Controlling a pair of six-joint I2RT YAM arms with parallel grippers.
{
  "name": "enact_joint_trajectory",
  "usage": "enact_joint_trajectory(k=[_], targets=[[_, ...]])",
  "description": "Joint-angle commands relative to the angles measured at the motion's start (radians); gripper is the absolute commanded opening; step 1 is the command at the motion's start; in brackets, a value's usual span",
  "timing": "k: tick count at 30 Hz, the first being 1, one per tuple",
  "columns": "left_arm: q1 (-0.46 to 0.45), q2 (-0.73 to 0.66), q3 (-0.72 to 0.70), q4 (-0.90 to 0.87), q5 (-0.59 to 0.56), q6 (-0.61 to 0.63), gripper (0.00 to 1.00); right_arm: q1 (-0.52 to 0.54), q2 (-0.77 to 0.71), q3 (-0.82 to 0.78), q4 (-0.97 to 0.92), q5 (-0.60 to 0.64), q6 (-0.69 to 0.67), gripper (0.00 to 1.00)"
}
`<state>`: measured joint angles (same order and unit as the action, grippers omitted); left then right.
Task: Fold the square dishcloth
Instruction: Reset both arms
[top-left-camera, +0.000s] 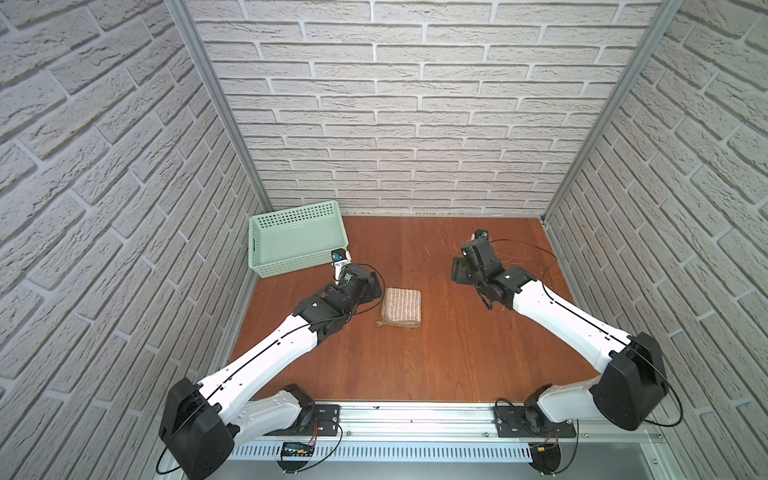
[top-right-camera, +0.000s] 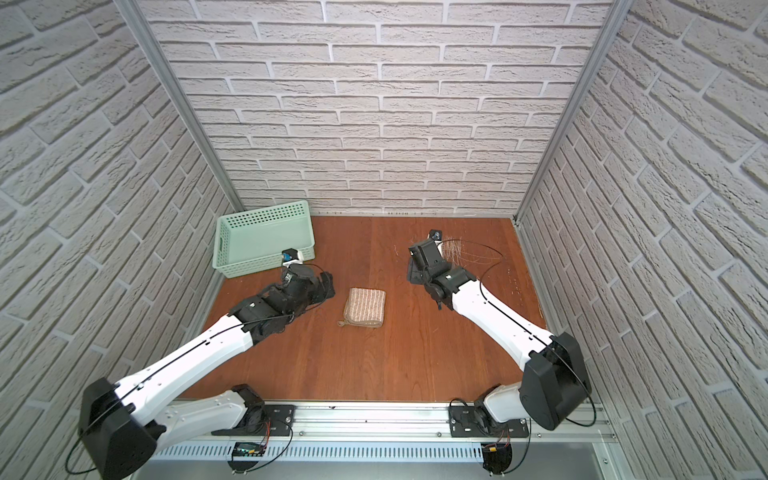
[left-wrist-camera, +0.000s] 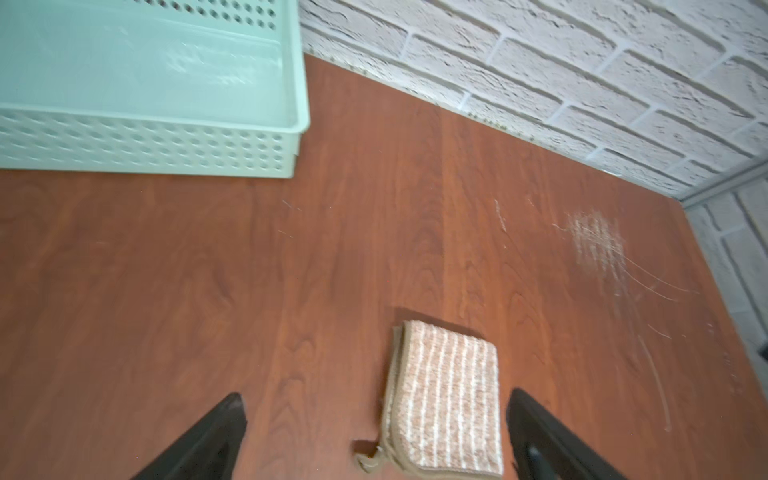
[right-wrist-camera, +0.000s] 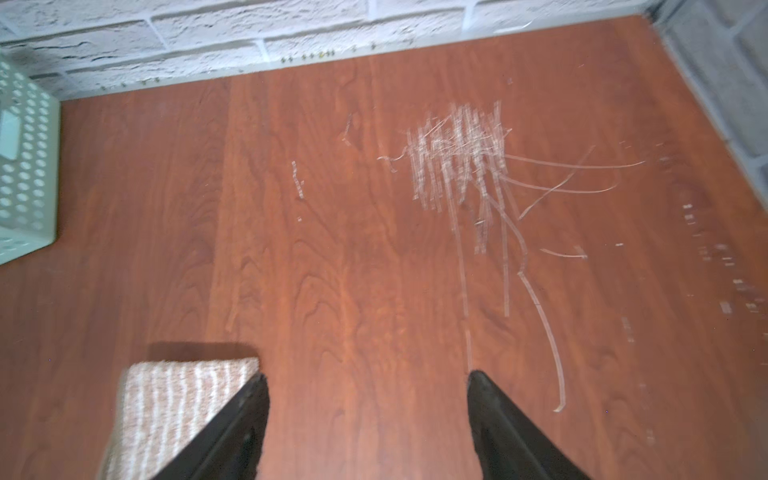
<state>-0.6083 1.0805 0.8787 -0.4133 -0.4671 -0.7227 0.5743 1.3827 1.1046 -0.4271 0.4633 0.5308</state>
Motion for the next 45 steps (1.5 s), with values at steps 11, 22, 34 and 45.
enact_joint_trajectory(k=[11, 22, 34, 45], targets=[[0.138, -0.180, -0.148, 0.054, -0.448, 0.235, 0.98, -0.102, -0.311, -0.375, 0.408, 0.355, -0.274, 0.94], [0.460, -0.177, -0.355, 0.481, -0.097, 0.458, 0.98, -0.317, -0.274, -0.502, 0.610, 0.188, -0.335, 0.99], [0.690, -0.055, -0.533, 0.907, 0.191, 0.527, 0.98, -0.563, -0.097, -0.690, 1.044, -0.119, -0.331, 0.99], [0.697, 0.146, -0.559, 1.136, 0.322, 0.592, 0.98, -0.584, 0.027, -0.728, 1.212, -0.309, -0.389, 0.99]])
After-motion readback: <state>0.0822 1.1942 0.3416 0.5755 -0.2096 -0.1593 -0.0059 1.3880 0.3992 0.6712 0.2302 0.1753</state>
